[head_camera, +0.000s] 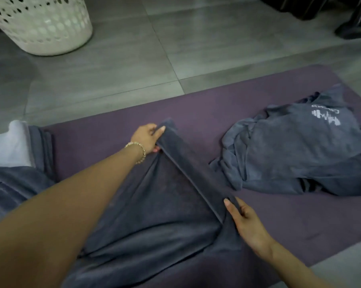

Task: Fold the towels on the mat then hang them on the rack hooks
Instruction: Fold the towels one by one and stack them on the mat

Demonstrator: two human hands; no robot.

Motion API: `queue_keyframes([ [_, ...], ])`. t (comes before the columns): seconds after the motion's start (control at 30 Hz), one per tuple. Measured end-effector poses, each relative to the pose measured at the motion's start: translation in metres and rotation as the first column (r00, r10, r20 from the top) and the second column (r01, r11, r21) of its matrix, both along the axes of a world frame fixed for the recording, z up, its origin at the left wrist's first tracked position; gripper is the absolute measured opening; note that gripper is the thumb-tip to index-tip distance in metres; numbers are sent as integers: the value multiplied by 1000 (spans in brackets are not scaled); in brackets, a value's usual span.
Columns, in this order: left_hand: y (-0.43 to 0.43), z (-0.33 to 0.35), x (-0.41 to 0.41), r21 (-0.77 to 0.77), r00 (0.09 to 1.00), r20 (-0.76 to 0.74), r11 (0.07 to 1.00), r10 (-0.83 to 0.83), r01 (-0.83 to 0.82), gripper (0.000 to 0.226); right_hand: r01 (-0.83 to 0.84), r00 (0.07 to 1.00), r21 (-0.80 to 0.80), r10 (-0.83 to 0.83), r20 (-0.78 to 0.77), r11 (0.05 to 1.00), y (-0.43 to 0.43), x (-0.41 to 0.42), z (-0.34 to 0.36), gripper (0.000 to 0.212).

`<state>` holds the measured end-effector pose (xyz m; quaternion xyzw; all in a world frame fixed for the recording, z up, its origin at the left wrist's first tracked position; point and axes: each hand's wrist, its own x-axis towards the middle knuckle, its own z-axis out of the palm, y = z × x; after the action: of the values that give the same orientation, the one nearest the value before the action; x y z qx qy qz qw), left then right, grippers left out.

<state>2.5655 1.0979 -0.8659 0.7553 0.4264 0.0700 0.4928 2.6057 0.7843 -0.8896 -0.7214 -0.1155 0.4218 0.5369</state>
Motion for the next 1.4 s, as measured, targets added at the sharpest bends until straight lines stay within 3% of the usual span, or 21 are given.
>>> queue_keyframes([
  [0.07, -7, 20, 45, 70, 992, 90, 994, -90, 84, 28, 81, 996, 44, -82, 25, 996, -11, 21, 11, 21],
  [0.2, -43, 38, 129, 271, 975, 60, 943, -216, 192, 28, 175, 985, 88, -173, -22, 981, -40, 59, 29, 26],
  [0.27, -61, 30, 150, 215, 977, 68, 959, -202, 183, 32, 205, 977, 68, -200, -66, 976, -54, 72, 25, 26],
  [0.4, -91, -6, 136, 83, 973, 29, 971, -229, 226, 67, 238, 970, -77, -242, -37, 968, -77, 81, -14, 37],
  [0.47, -105, -23, 116, 60, 985, 50, 985, -164, 161, 70, 226, 973, -175, -232, -15, 958, -86, 80, -29, 22],
  [0.53, -122, -36, 89, 37, 990, 108, 996, -86, 82, 64, 218, 973, -189, -228, -29, 957, -91, 75, -32, 16],
  [0.63, -155, -52, 48, 83, 974, 221, 996, -46, 29, 24, 167, 985, -209, -171, -2, 963, -95, 70, -28, 30],
  [0.67, -170, -55, 36, 62, 973, 220, 996, -68, 56, 14, 138, 990, -270, -132, 40, 953, -97, 67, -31, 40],
  [0.73, -203, -55, 15, -101, 975, 180, 984, -128, 148, 17, 116, 990, -356, -79, 116, 927, -103, 62, -35, 47],
  [0.8, -234, -52, 5, -324, 976, 99, 922, -192, 214, 20, 191, 978, -293, -157, 137, 937, -110, 53, -36, 40],
  [0.87, -256, -56, 6, -427, 971, -4, 878, -238, 214, 20, 319, 946, -188, -300, 120, 929, -114, 43, -34, 36],
  [1.03, -283, -55, 23, -643, 991, -101, 766, -88, 2, 32, 407, 913, -72, -403, 71, 910, -121, 28, -24, 31],
  [1.2, -289, -51, 19, -650, 997, -44, 759, -66, 22, 24, 423, 904, -24, -424, -55, 906, -130, 29, -11, 26],
  [1.3, -284, -55, 10, -551, 997, 65, 834, 47, -4, 25, 434, 900, -68, -436, -6, 898, -138, 31, -15, 23],
  [1.4, -287, -61, -5, -508, 999, 32, 861, -13, 28, 18, 422, 907, -130, -417, 64, 897, -138, 35, -24, 22],
])
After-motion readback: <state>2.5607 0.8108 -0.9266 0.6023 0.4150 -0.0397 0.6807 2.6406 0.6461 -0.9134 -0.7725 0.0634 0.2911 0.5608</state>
